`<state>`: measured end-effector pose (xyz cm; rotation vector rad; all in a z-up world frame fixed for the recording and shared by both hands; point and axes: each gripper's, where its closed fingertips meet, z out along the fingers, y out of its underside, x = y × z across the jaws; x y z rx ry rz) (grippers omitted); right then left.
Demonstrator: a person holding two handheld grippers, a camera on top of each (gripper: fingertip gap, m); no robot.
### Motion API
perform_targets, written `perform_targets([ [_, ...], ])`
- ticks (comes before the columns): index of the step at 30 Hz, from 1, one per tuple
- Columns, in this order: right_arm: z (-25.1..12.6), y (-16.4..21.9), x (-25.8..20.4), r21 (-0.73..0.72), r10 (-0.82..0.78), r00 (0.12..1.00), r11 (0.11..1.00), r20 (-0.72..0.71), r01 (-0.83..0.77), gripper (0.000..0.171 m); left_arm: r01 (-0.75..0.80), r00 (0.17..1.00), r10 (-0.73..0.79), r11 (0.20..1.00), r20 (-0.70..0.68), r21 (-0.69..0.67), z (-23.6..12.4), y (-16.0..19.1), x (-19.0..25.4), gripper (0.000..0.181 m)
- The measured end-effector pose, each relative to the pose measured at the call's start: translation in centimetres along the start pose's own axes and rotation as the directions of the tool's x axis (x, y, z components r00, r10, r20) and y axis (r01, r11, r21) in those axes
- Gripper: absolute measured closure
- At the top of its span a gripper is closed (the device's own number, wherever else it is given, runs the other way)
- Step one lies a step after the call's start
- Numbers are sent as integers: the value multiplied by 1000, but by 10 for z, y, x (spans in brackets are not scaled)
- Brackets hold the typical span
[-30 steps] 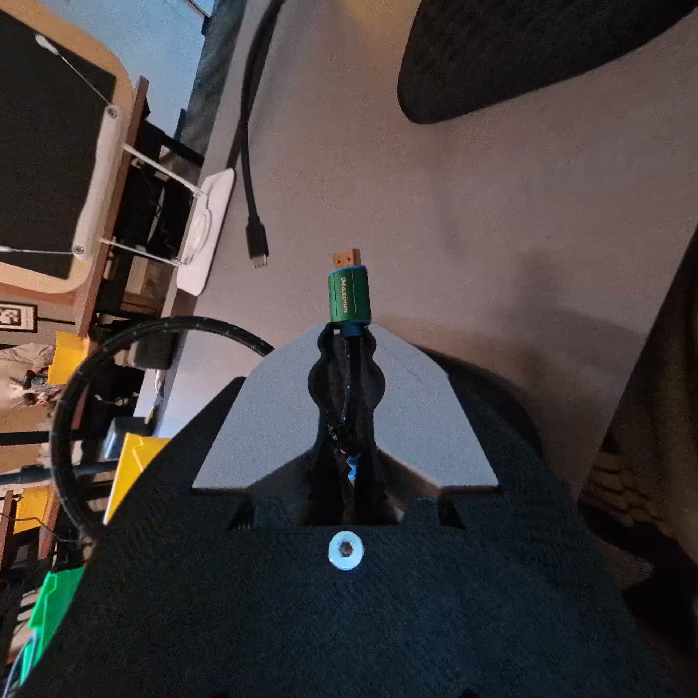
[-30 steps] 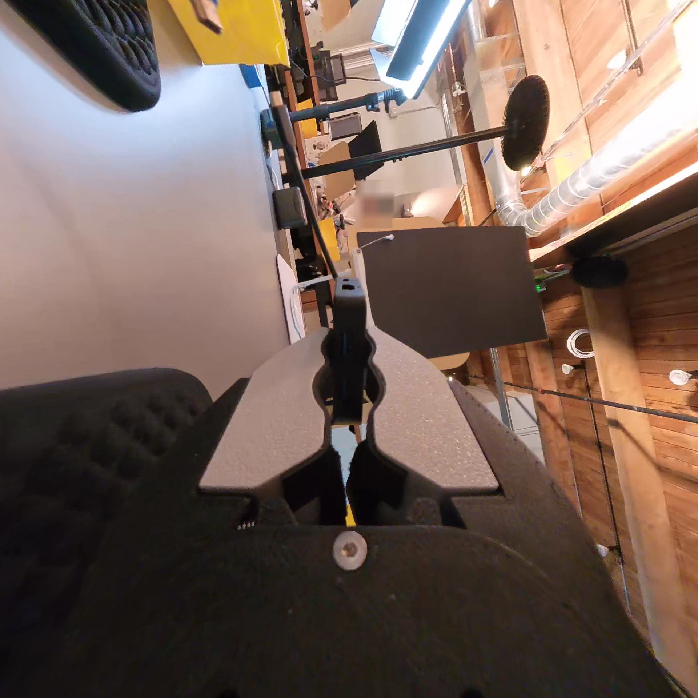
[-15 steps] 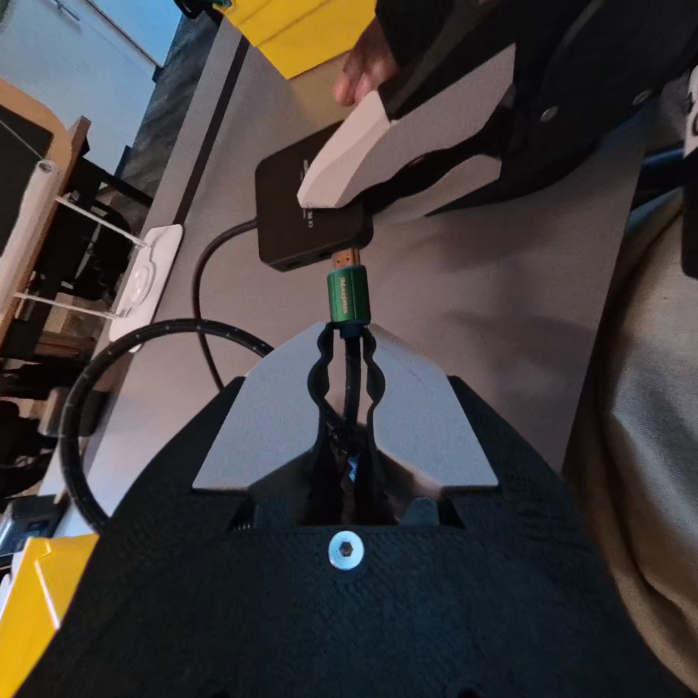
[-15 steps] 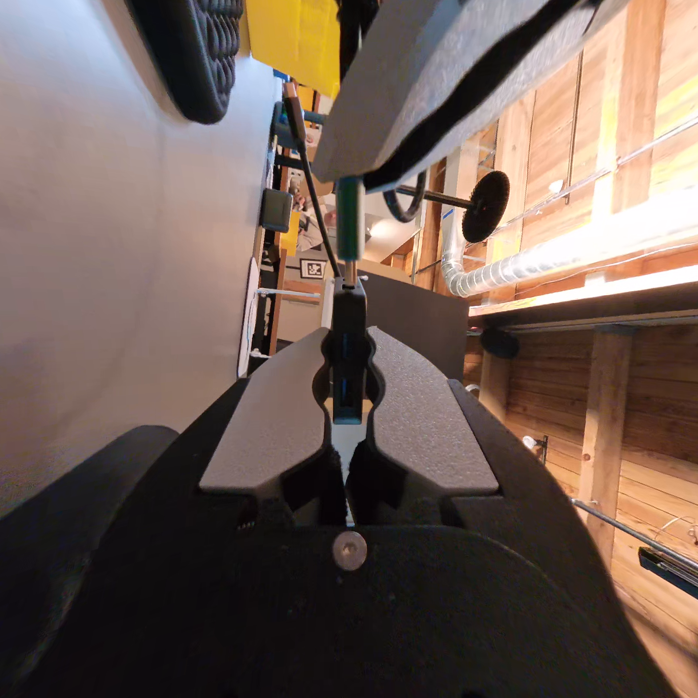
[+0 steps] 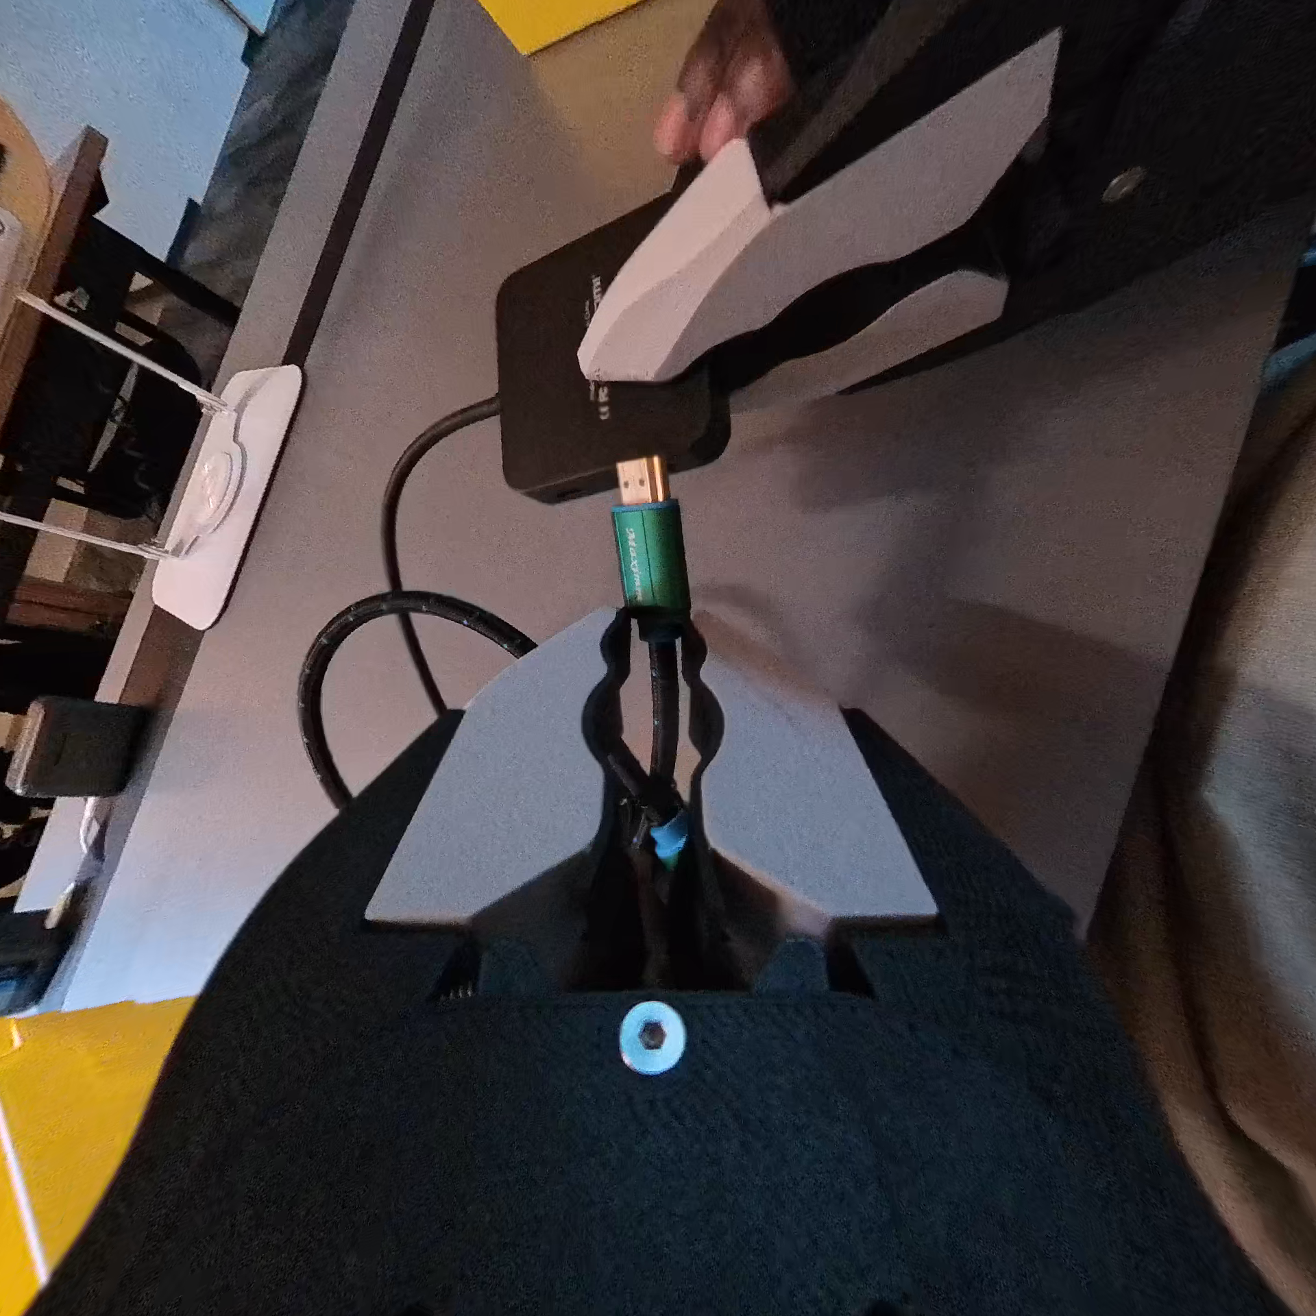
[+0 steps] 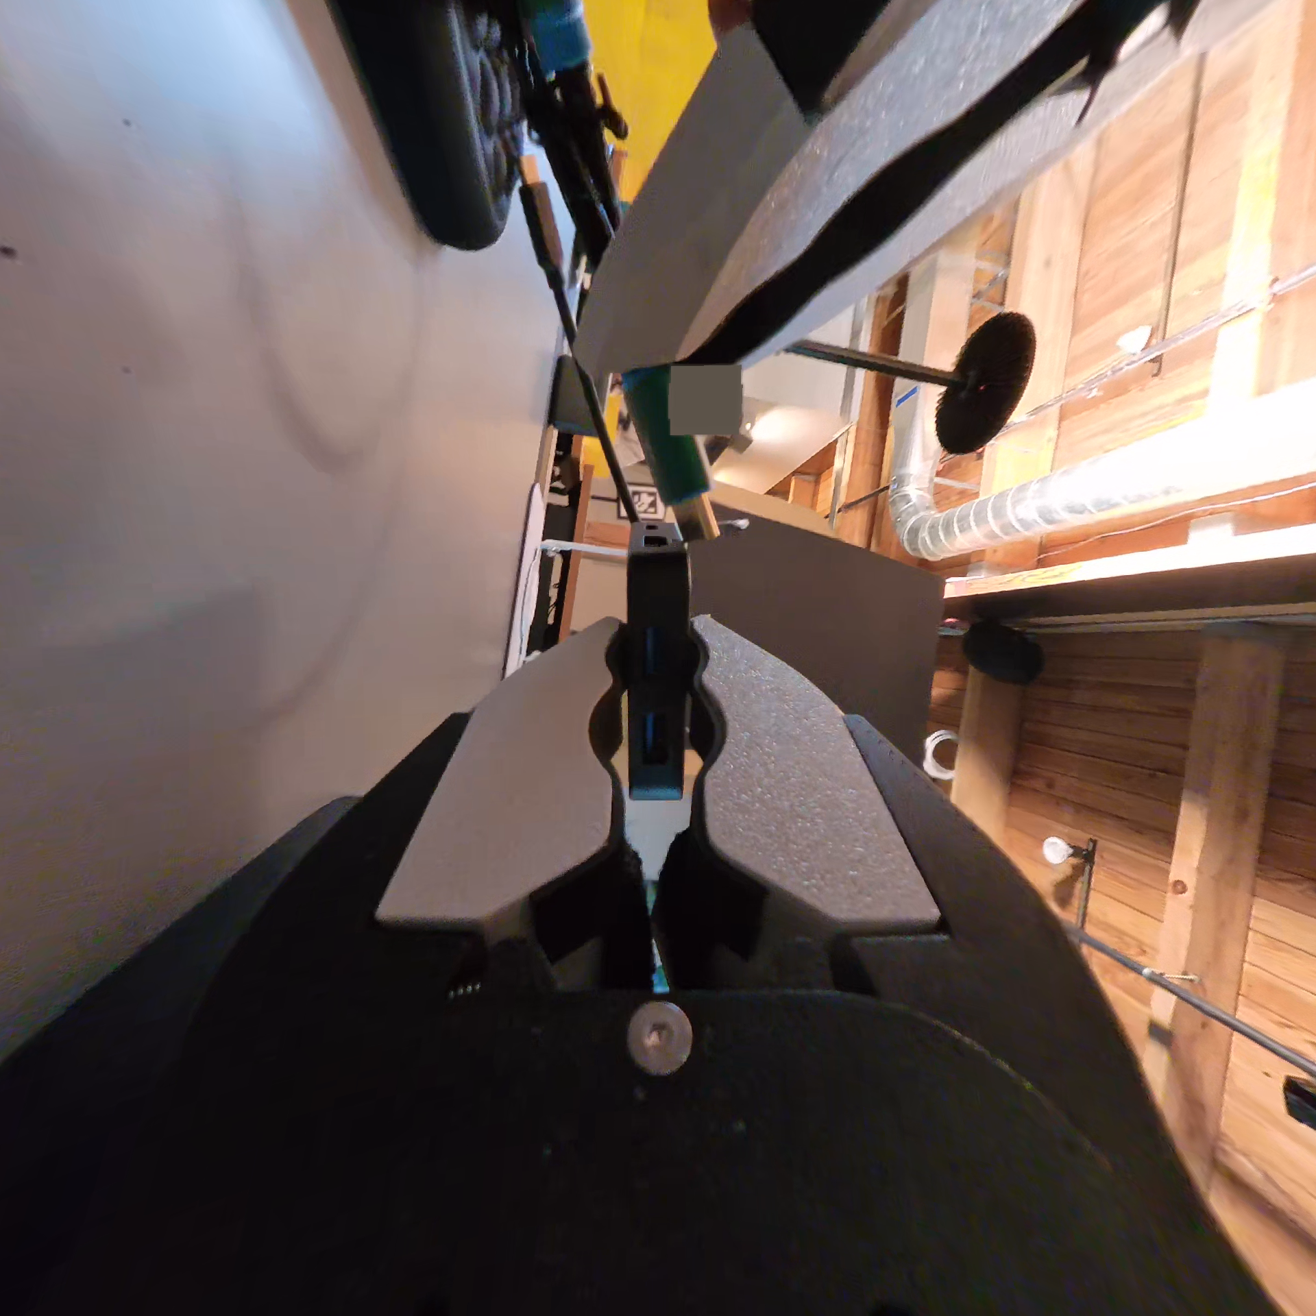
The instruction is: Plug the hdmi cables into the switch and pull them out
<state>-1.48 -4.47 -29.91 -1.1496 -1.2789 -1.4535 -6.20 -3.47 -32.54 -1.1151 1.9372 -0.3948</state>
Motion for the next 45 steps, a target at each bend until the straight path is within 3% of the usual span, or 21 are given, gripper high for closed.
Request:
perform_targets([
  [5, 1, 7, -5, -40, 56, 997, 998, 54, -54, 157, 66, 998, -66, 998, -15, -18, 17, 13, 4, 168],
  [17, 8, 4, -29, -62, 30, 982, 998, 189, -19, 157, 112, 994, -113, 993, 10, 38, 22, 16, 1, 169],
  [45, 8, -2, -31, -10, 33, 981, 999, 192, -32, 158, 100, 995, -100, 993, -2, 57, 21, 20, 2, 169],
])
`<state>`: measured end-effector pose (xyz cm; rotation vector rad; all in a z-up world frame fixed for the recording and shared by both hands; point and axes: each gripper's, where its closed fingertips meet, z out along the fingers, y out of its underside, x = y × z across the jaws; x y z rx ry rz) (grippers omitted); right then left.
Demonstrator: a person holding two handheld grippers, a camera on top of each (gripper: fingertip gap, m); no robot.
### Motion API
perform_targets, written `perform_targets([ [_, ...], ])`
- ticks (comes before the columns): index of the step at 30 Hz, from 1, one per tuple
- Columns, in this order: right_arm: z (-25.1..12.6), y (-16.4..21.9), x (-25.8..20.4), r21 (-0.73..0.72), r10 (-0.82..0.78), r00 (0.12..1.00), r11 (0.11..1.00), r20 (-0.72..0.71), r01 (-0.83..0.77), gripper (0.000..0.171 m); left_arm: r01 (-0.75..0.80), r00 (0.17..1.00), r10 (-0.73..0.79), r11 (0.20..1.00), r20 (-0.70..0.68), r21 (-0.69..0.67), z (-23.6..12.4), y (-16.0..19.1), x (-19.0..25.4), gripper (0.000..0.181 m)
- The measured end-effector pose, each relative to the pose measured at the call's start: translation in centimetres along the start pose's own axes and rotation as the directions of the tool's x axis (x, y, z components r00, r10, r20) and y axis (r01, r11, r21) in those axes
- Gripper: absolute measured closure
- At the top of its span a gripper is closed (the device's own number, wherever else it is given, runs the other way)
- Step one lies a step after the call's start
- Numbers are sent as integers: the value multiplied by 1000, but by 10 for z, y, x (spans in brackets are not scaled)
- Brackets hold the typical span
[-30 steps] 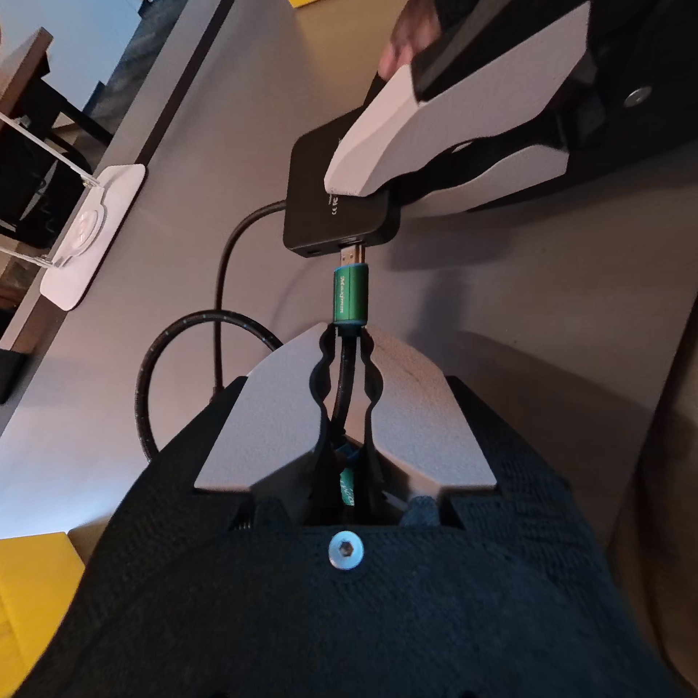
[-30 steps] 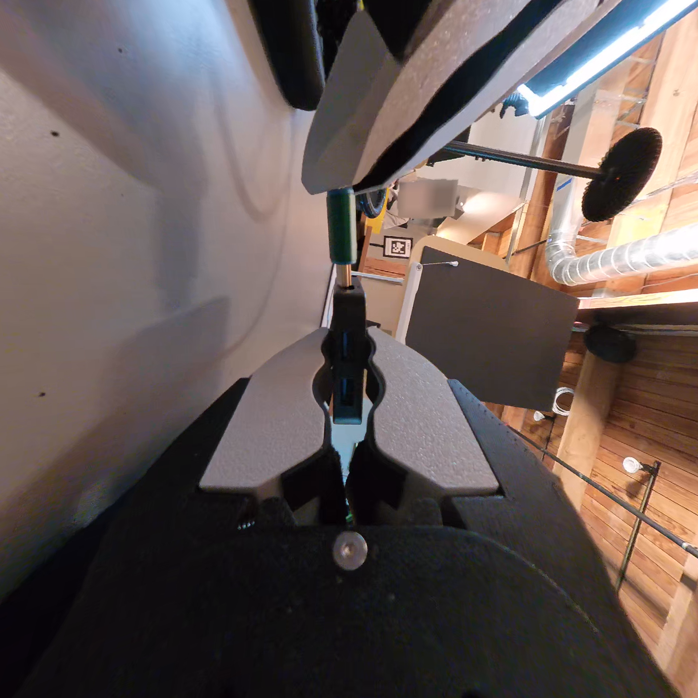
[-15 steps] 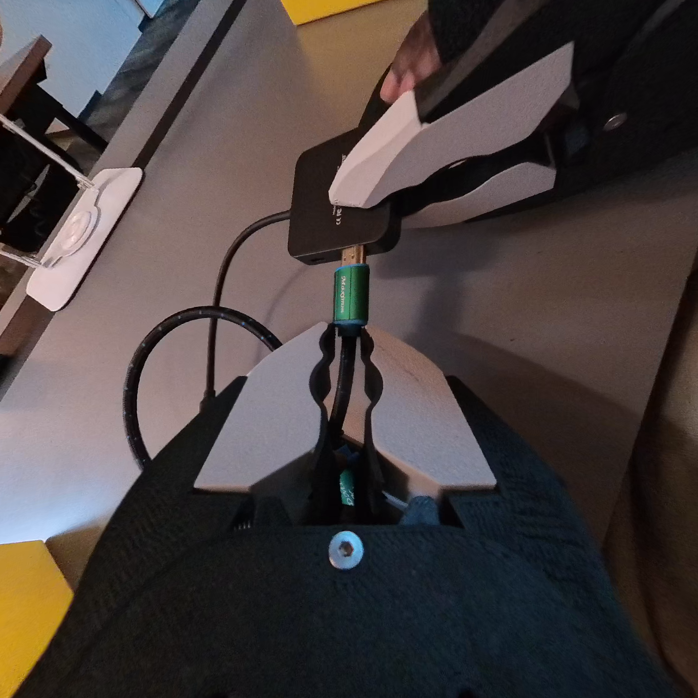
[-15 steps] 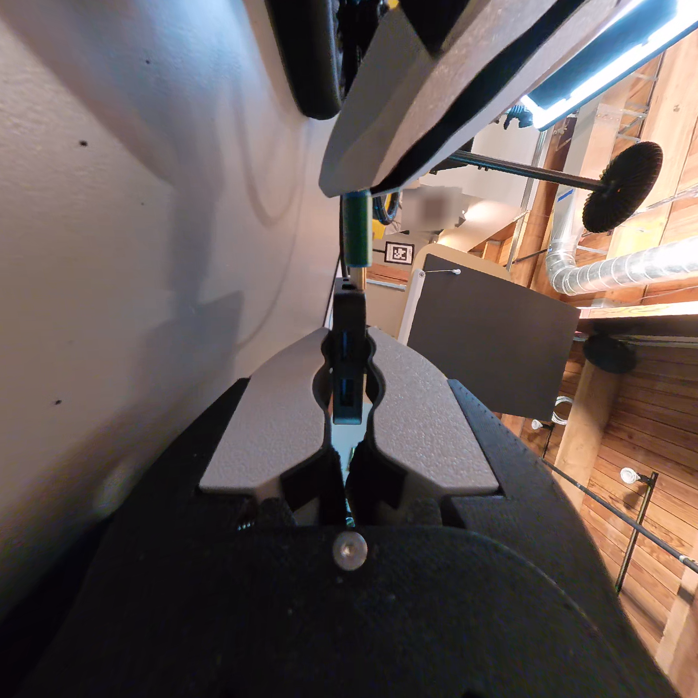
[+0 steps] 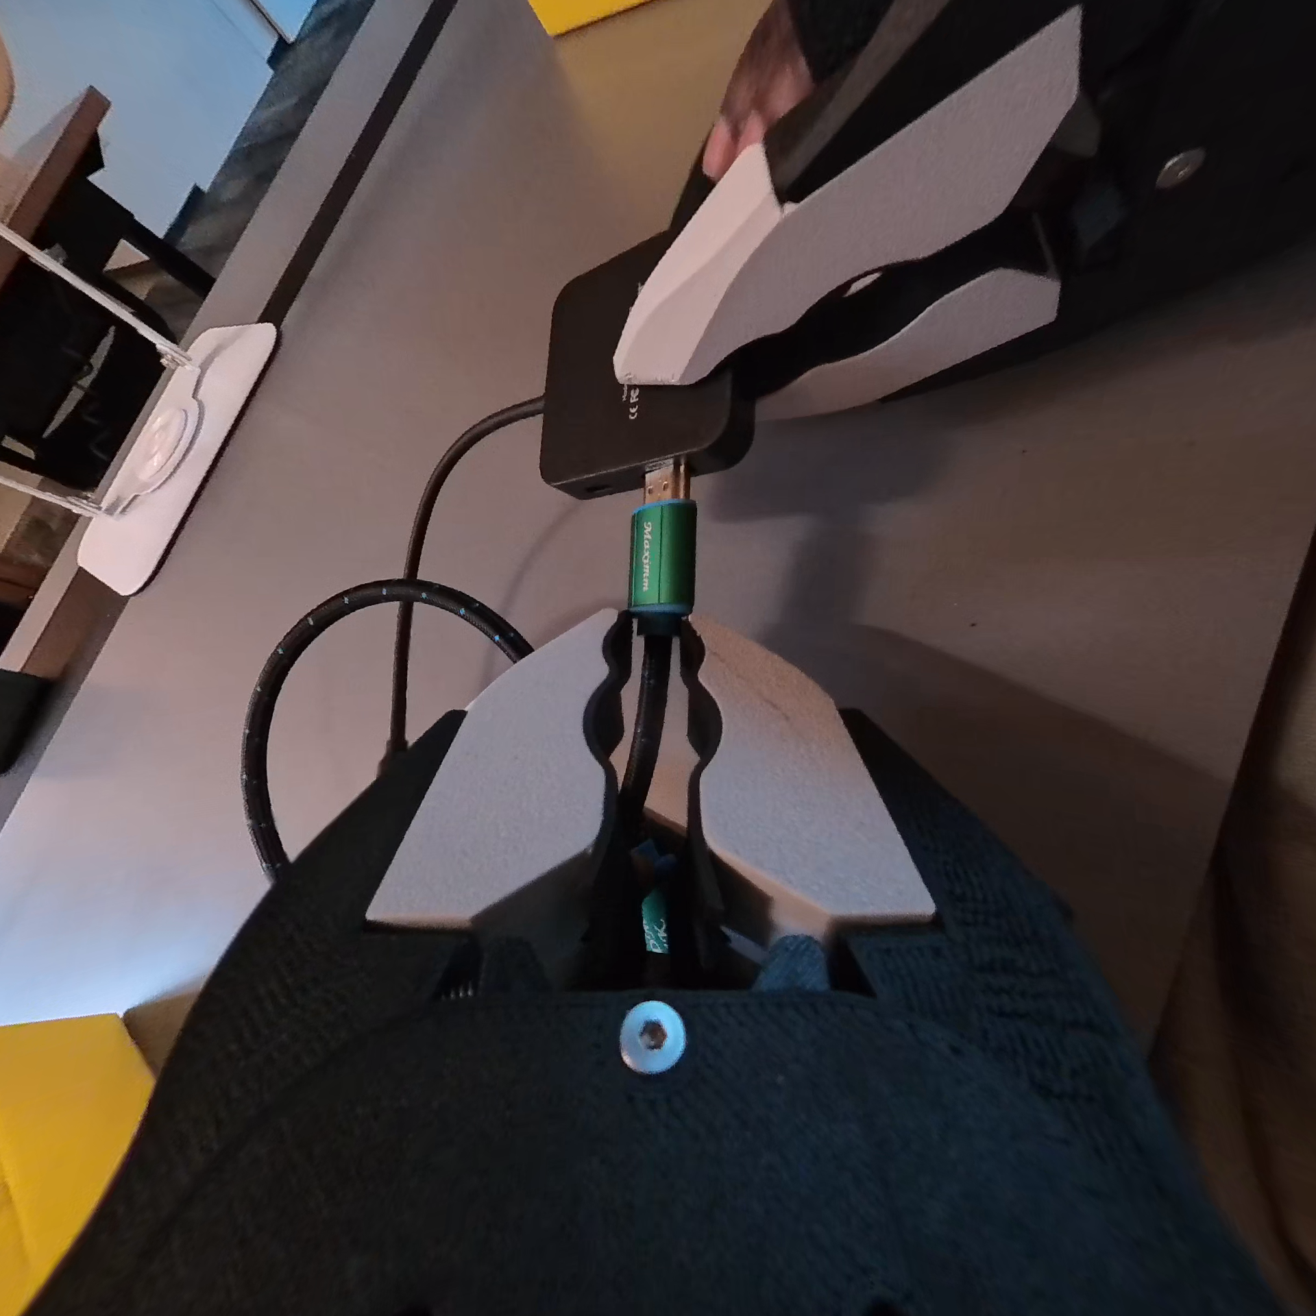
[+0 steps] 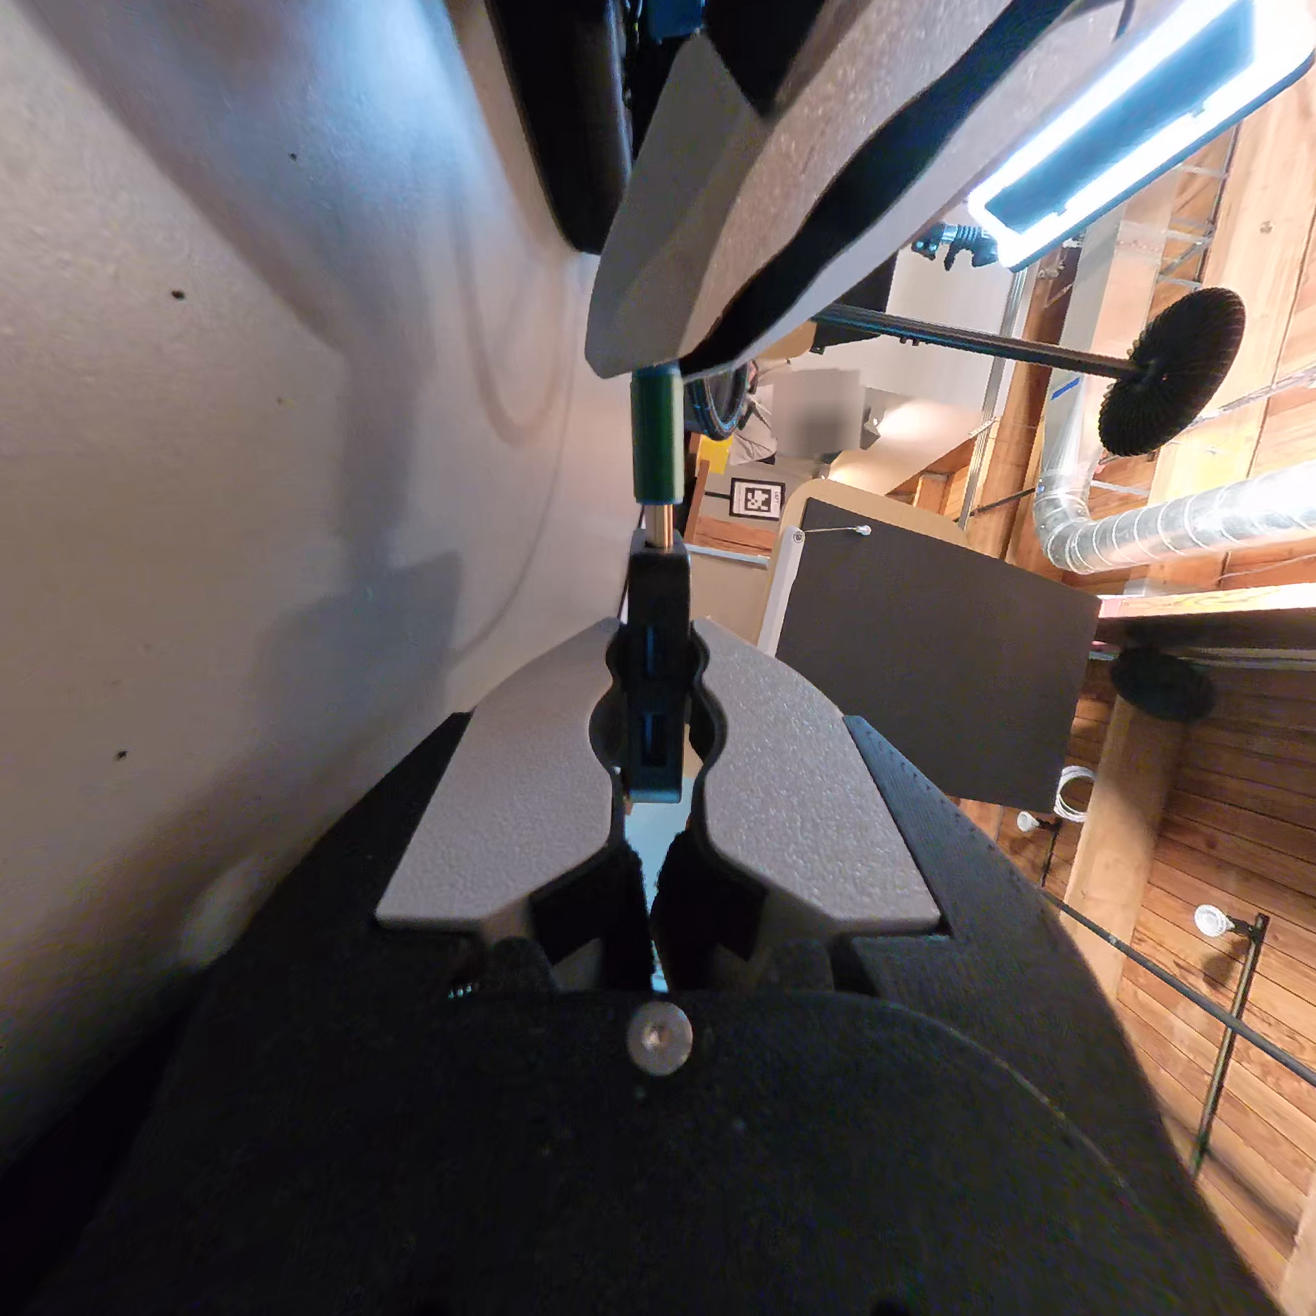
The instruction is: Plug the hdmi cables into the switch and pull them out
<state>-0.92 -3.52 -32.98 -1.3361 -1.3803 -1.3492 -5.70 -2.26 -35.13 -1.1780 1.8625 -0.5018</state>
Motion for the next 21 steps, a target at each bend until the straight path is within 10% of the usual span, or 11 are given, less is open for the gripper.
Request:
perform_targets([
  [7, -1, -9, -8, 61, -34, 999, 998, 30, 32, 158, -159, 977, 170, 983, 128, -90, 4, 6, -2, 170],
  [21, -47, -35, 15, 482, 248, 965, 838, 84, -257, 158, -354, 935, 340, 906, 100, 232, -16, -21, 13, 170],
])
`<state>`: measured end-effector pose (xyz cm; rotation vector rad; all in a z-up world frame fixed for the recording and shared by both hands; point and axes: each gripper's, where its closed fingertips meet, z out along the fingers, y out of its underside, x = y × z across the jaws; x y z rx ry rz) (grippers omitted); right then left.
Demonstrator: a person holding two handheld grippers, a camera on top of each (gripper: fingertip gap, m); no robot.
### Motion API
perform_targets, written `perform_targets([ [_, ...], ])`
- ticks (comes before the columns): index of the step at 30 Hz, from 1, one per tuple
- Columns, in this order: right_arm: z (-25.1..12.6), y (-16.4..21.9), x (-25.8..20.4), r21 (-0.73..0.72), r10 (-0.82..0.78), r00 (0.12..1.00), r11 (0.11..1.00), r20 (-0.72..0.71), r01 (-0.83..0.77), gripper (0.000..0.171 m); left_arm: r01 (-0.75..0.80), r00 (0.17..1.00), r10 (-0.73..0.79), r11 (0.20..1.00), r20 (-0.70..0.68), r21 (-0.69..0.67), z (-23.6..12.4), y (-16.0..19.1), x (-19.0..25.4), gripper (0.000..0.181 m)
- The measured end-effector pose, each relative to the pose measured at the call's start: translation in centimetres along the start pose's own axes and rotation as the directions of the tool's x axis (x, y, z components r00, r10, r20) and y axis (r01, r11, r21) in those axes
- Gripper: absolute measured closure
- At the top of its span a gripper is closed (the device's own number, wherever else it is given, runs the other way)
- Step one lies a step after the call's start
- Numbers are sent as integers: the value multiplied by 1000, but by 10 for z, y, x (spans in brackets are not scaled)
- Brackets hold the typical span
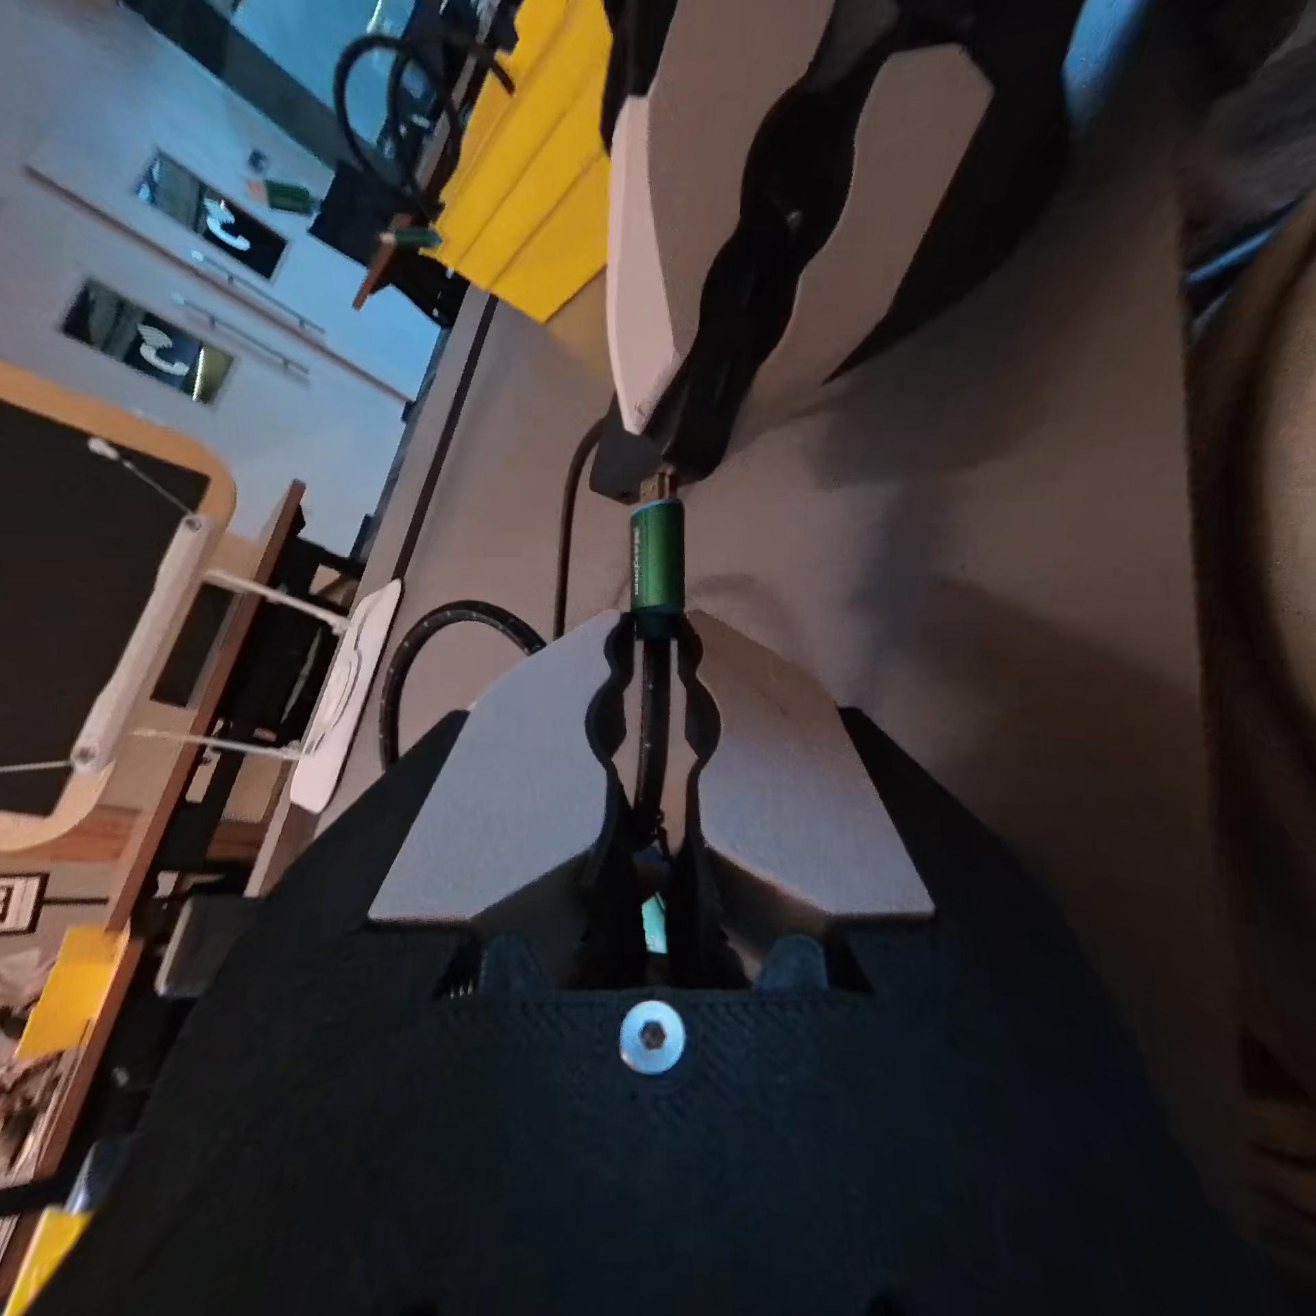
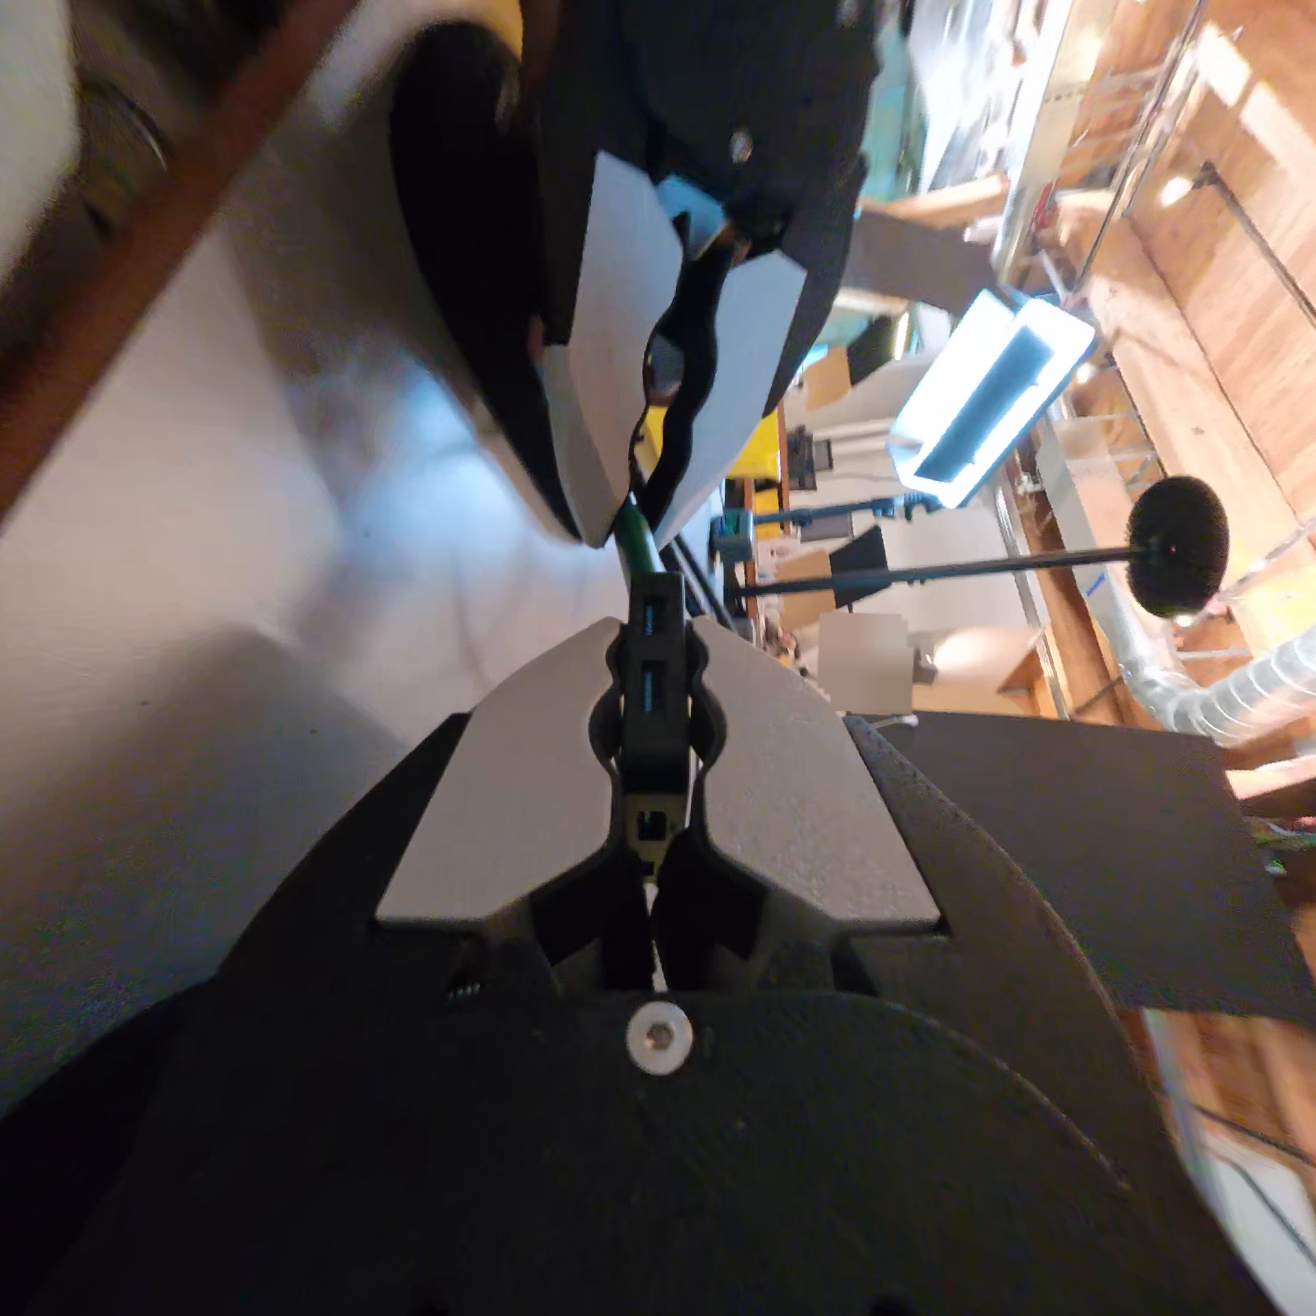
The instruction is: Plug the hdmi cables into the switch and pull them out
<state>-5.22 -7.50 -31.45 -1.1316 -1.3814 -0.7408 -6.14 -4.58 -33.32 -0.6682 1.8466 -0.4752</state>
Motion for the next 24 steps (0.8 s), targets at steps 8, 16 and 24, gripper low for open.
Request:
perform_targets([
  [8, -14, -18, 1, 125, 47, 996, 991, 74, -56, 158, -77, 995, 74, 997, -67, -34, -2, -8, 7, 171],
  [16, -9, -11, -8, 69, -66, 989, 996, 133, 57, 157, -160, 981, 184, 948, 62, -276, 8, 3, 6, 171],
  [24, -8, -5, -28, 48, -175, 962, 984, 208, 169, 157, -308, 924, 371, 867, 95, -393, 13, 8, 11, 172],
])
